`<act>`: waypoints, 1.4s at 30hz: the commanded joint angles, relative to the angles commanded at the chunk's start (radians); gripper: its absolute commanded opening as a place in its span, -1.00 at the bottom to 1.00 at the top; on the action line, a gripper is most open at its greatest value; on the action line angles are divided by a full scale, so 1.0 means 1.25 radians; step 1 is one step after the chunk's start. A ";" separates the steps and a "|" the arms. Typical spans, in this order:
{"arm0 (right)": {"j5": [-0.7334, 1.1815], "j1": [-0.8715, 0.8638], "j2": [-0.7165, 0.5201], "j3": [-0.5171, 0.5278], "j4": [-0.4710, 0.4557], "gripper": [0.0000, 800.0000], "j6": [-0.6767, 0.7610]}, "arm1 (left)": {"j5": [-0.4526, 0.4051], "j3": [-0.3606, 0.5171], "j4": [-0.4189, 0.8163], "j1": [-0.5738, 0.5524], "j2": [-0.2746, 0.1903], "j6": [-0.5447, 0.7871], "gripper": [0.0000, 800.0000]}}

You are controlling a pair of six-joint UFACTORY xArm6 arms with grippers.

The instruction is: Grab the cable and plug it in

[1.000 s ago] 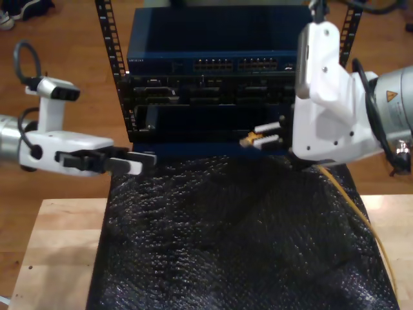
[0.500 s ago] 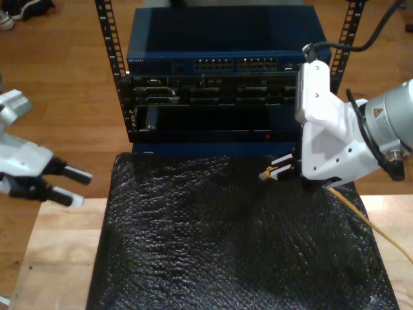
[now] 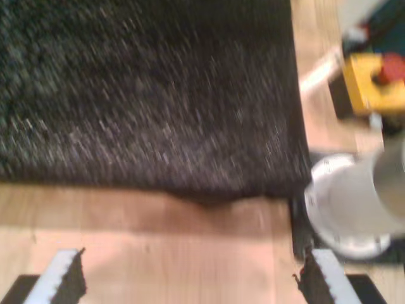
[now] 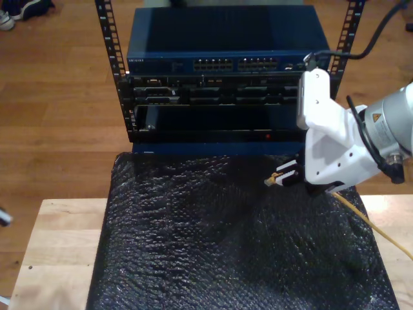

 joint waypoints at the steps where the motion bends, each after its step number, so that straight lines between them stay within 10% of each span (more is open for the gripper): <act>1: 0.000 0.000 0.000 0.000 -0.002 -1.00 0.000 | 0.001 0.002 0.009 0.022 -0.001 0.031 0.99; 25: 0.012 -0.034 -0.005 0.029 -0.018 -1.00 -0.001 | -0.010 0.285 0.206 0.295 -0.145 0.411 0.99; 42: 0.021 -0.034 -0.015 0.047 -0.036 -1.00 -0.001 | -0.253 0.489 0.238 0.366 -0.188 0.441 1.00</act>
